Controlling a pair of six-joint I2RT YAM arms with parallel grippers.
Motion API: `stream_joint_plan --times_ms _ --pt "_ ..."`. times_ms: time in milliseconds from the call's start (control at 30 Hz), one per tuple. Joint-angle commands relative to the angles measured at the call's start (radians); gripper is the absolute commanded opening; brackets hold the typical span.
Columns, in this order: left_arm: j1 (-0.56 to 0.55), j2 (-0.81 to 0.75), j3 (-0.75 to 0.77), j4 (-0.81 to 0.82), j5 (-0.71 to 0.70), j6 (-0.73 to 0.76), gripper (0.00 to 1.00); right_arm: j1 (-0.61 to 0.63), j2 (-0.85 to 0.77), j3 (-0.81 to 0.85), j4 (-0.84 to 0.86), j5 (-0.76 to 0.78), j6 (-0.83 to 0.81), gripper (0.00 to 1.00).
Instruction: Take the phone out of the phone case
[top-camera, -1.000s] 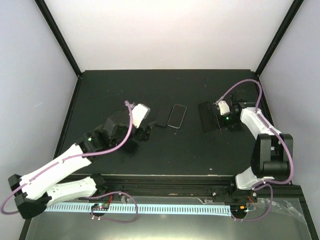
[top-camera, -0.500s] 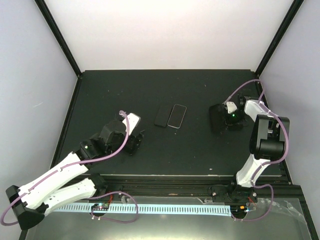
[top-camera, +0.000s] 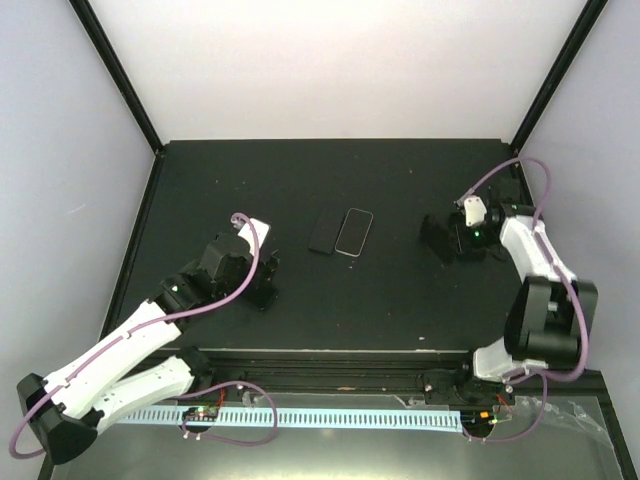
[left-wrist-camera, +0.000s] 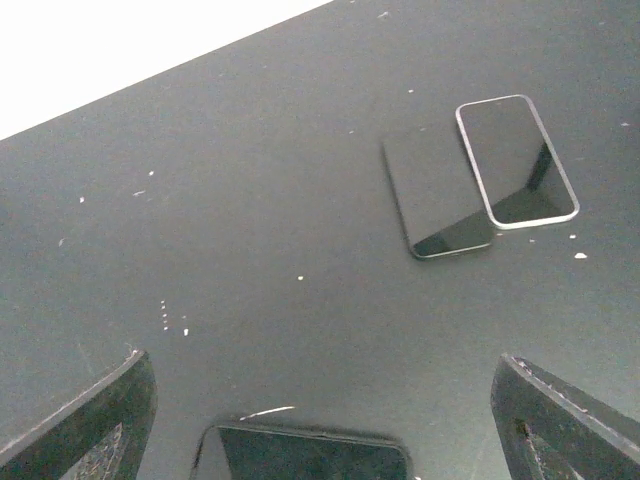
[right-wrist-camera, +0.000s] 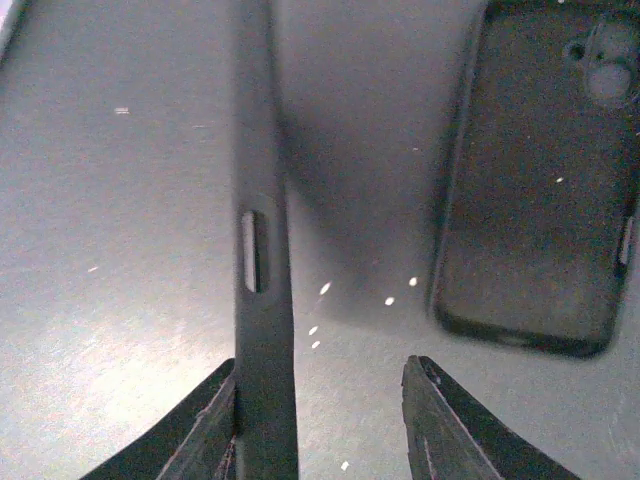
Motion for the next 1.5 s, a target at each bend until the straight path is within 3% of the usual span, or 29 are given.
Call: stream_joint_plan --times_ms 0,200,567,667,767,933,1067,1267,1467 --pt "0.025 0.015 -0.005 0.021 -0.06 -0.003 0.93 -0.004 -0.222 -0.089 0.0 -0.116 -0.032 0.44" --pt "0.034 0.029 -0.008 0.033 -0.051 0.006 0.93 -0.003 -0.383 -0.184 0.066 -0.14 -0.005 0.57" --pt "0.055 0.088 0.004 0.044 -0.007 0.013 0.92 -0.005 -0.24 -0.168 0.032 -0.117 -0.036 0.6" --pt "0.068 0.091 0.004 0.047 -0.005 0.013 0.91 -0.002 -0.229 -0.135 -0.001 -0.166 -0.059 0.63" --pt "0.076 0.091 0.0 0.054 0.004 0.013 0.91 -0.001 -0.212 -0.063 -0.087 -0.334 -0.134 0.67" --pt "0.076 0.099 0.007 0.049 0.028 0.019 0.9 0.091 -0.148 0.036 0.004 -0.006 -0.084 0.76" --pt "0.078 0.078 -0.001 0.05 0.018 0.018 0.9 0.094 -0.03 0.175 -0.053 -0.006 -0.033 0.76" --pt "0.098 0.091 -0.005 0.043 -0.031 -0.039 0.93 0.093 -0.19 0.111 -0.058 -0.24 -0.03 0.75" --pt "0.17 0.275 0.085 -0.143 -0.004 -0.312 0.96 0.093 -0.404 0.008 -0.126 -0.368 -0.11 0.75"
